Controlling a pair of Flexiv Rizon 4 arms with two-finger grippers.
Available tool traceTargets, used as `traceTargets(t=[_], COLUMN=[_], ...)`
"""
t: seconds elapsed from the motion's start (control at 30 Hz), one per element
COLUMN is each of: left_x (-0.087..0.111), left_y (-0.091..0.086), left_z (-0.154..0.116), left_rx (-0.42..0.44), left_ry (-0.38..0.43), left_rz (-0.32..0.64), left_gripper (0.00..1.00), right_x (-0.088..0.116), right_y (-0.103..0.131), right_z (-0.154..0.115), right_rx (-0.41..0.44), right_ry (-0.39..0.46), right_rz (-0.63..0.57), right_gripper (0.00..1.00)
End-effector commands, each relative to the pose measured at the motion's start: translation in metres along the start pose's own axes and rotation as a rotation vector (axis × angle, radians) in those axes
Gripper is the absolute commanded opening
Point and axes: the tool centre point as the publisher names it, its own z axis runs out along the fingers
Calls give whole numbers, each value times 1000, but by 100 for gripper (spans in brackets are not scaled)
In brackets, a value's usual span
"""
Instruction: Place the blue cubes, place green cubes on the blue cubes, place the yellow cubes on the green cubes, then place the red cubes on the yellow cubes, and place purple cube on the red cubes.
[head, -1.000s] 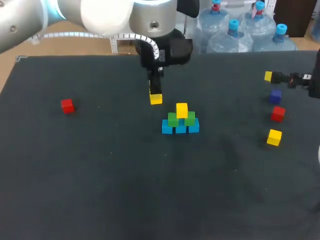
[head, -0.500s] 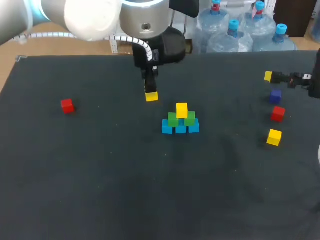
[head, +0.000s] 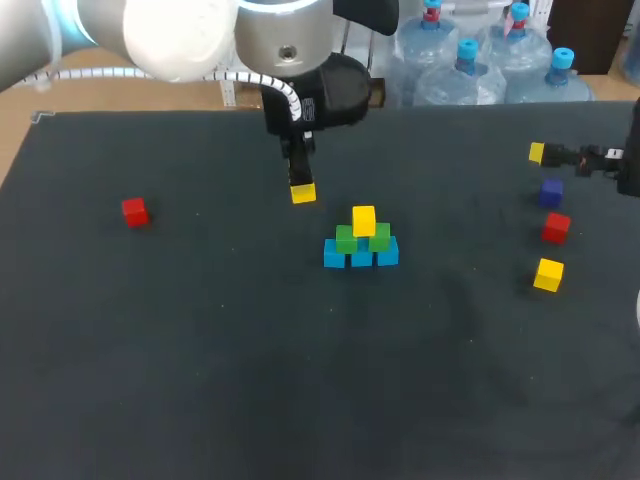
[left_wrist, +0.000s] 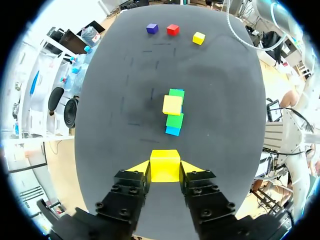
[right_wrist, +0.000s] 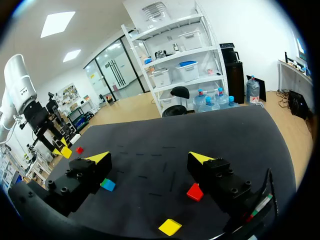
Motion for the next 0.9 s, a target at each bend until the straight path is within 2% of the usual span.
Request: traceTargets(t=[0.03, 0.23, 0.47, 0.9], left_x=[1, -7, -13, -12], left_y=[0, -5, -24, -49], left_z=[0, 6, 11, 12], left_rx=[0, 23, 58, 68], left_ry=[-1, 7, -3, 5], left_rz=[1, 21, 43, 60], left_gripper=[0, 0, 0, 0], right_x=[0, 0, 0, 0], right_y=[0, 0, 0, 0], right_z=[-1, -1, -1, -1], right_rx=[-2, -2, -2, -2], right_ry=[2, 2, 2, 2], right_rz=[1, 1, 1, 1], right_gripper=[100, 100, 100, 100])
